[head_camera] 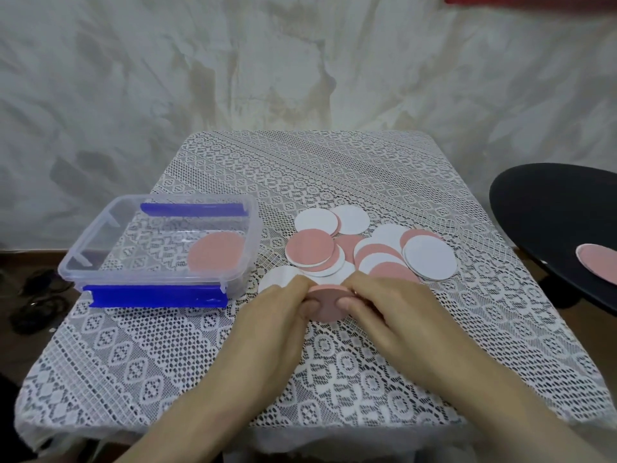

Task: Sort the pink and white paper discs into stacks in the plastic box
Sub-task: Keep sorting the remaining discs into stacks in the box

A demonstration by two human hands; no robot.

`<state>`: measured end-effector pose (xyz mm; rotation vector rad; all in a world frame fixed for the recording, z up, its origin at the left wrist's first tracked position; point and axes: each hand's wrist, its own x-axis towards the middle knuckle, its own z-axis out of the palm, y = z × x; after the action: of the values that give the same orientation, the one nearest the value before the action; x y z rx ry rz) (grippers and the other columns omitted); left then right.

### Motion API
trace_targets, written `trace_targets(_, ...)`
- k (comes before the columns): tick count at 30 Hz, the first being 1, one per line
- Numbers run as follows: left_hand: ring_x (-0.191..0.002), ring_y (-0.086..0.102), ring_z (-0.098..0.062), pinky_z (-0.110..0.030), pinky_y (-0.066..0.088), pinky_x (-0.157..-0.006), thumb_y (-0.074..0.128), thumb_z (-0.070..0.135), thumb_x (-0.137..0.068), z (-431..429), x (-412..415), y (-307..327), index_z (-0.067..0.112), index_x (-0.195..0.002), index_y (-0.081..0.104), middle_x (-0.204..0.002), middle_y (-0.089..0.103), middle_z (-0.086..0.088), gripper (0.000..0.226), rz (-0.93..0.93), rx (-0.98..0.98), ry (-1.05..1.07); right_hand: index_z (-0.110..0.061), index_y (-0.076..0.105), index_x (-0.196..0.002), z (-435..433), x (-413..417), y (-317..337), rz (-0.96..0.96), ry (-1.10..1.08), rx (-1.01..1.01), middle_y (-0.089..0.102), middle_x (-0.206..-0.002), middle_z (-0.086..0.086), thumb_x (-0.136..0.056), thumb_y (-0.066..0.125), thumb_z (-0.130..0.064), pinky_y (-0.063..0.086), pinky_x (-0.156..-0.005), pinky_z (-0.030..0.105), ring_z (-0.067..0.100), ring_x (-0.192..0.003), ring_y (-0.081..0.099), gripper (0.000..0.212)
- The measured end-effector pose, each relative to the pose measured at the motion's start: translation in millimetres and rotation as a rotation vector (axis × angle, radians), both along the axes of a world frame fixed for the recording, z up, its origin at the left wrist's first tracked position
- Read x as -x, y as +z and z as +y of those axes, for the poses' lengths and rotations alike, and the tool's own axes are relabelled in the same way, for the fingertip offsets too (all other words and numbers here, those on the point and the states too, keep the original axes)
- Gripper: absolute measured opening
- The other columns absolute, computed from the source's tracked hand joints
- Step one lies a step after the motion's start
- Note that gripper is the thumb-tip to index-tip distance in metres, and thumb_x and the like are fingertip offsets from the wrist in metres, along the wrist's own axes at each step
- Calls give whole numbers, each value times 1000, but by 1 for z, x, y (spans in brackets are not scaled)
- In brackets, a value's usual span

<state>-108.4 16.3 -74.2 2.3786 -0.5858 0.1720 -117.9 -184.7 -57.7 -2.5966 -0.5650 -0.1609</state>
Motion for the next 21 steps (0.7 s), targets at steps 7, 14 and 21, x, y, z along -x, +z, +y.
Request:
trace_targets(7, -64, 57, -13, -31, 42, -54, 48, 40, -100, 11, 12, 21, 35, -100, 53, -72, 62, 9, 7, -29, 224, 35, -32, 61, -81, 9, 5, 17, 69, -32, -370, 60, -71, -9, -99, 55, -43, 47, -61, 30, 10, -65, 56, 21)
trace_targets(14, -65, 58, -16, -50, 49, -62, 51, 45, -93, 38, 6, 32, 34, -99, 58, -76, 65, 4, 15, 37, 353, 114, -41, 67, -99, 41, -3, 24, 189, 10, -613, 68, -79, -4, -96, 61, -37, 54, -73, 53, 21, -72, 65, 8)
trace_targets(21, -69, 57, -27, -53, 52, -68, 58, 46, -87, 79, 5, 33, 36, -98, 63, -77, 65, -1, 16, 141, 470, 198, -36, 68, -94, 75, -14, 22, 318, 39, -642, 70, -74, 0, -98, 63, -29, 59, -68, 45, 21, -67, 68, 10)
